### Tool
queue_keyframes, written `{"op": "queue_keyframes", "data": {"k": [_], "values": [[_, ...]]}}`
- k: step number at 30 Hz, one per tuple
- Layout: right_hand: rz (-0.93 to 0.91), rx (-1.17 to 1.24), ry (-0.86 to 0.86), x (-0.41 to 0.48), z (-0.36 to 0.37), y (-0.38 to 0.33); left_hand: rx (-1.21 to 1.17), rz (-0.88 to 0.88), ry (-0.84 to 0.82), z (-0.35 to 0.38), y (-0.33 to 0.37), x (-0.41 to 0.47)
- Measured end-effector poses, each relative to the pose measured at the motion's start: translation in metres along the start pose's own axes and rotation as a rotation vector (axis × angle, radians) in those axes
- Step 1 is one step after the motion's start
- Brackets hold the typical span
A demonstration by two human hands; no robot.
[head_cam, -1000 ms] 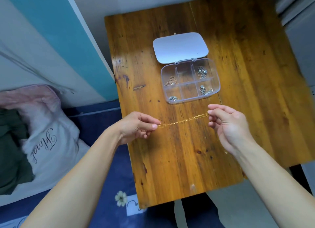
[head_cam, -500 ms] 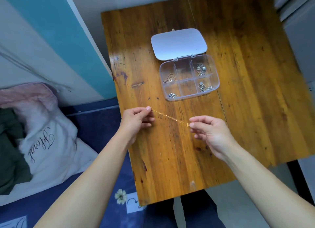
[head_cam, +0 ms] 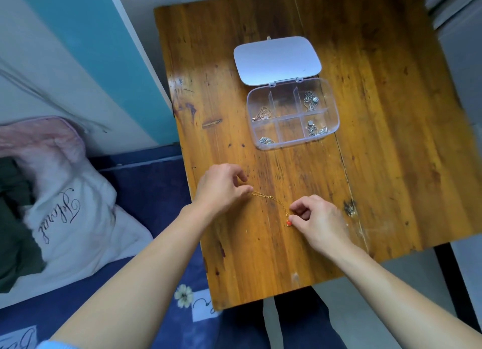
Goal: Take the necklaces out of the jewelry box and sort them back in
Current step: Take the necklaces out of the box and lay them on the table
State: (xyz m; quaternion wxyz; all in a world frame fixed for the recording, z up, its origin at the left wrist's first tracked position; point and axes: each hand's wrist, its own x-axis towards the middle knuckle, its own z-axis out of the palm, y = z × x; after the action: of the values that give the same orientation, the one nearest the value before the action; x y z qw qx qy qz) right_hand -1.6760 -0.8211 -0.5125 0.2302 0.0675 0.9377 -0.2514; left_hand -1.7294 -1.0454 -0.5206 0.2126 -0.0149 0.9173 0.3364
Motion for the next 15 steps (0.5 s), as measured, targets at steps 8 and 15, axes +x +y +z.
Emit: {"op": "queue_keyframes", "data": {"k": [8, 15], "values": [[-0.118, -0.128, 0.023, -0.013, 0.007, 0.007, 0.175, 0.073, -0.12, 0.0, -0.003, 0.004], [-0.096, -0.145, 0.064, -0.015, 0.012, 0.013, 0.269, 0.216, -0.033, -0.005, -0.023, -0.003]]}}
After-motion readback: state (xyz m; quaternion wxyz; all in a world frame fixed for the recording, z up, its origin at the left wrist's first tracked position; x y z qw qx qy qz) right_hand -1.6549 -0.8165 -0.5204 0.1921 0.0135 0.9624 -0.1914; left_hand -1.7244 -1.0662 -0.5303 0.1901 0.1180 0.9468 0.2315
